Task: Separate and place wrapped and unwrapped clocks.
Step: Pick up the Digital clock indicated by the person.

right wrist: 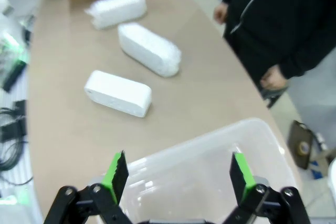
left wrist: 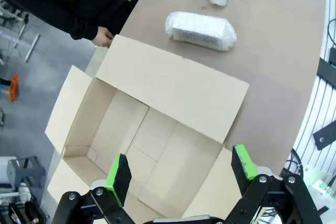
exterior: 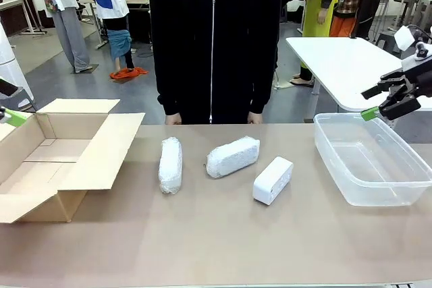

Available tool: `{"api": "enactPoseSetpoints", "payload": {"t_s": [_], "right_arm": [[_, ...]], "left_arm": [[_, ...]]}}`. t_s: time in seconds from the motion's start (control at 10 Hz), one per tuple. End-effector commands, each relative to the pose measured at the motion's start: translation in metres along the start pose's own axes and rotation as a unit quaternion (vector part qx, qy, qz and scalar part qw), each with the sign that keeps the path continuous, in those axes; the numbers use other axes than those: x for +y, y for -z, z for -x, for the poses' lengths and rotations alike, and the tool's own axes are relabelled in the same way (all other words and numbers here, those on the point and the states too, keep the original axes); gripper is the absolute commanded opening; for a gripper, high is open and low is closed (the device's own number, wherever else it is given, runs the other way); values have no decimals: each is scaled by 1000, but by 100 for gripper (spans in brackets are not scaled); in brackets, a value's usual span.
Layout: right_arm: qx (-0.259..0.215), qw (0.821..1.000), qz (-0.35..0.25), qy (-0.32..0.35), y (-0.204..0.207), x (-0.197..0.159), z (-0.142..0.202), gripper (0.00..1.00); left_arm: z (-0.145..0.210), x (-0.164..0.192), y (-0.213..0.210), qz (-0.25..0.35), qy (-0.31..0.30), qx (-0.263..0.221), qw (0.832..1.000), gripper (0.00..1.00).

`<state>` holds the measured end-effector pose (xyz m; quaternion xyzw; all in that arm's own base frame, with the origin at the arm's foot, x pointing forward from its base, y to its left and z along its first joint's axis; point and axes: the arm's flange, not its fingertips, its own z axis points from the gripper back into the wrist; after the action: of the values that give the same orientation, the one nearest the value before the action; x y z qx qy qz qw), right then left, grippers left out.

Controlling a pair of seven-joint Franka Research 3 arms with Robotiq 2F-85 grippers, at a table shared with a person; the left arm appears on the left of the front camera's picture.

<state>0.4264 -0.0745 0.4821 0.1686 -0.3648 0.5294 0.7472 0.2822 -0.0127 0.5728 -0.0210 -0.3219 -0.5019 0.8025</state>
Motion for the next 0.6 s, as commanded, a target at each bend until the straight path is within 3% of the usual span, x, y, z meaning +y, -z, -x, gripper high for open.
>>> {"api": "enactPoseSetpoints", "payload": {"t_s": [0.0,0.5], "right_arm": [[-8,1000,-16,-18,17,-23,15,100],[-60,993,-86,-59,13,-56,44,100]], "left_arm": [[9,29,0,35,27,-3,999,100],[28,77,-2,104,66,22,992,100]]}}
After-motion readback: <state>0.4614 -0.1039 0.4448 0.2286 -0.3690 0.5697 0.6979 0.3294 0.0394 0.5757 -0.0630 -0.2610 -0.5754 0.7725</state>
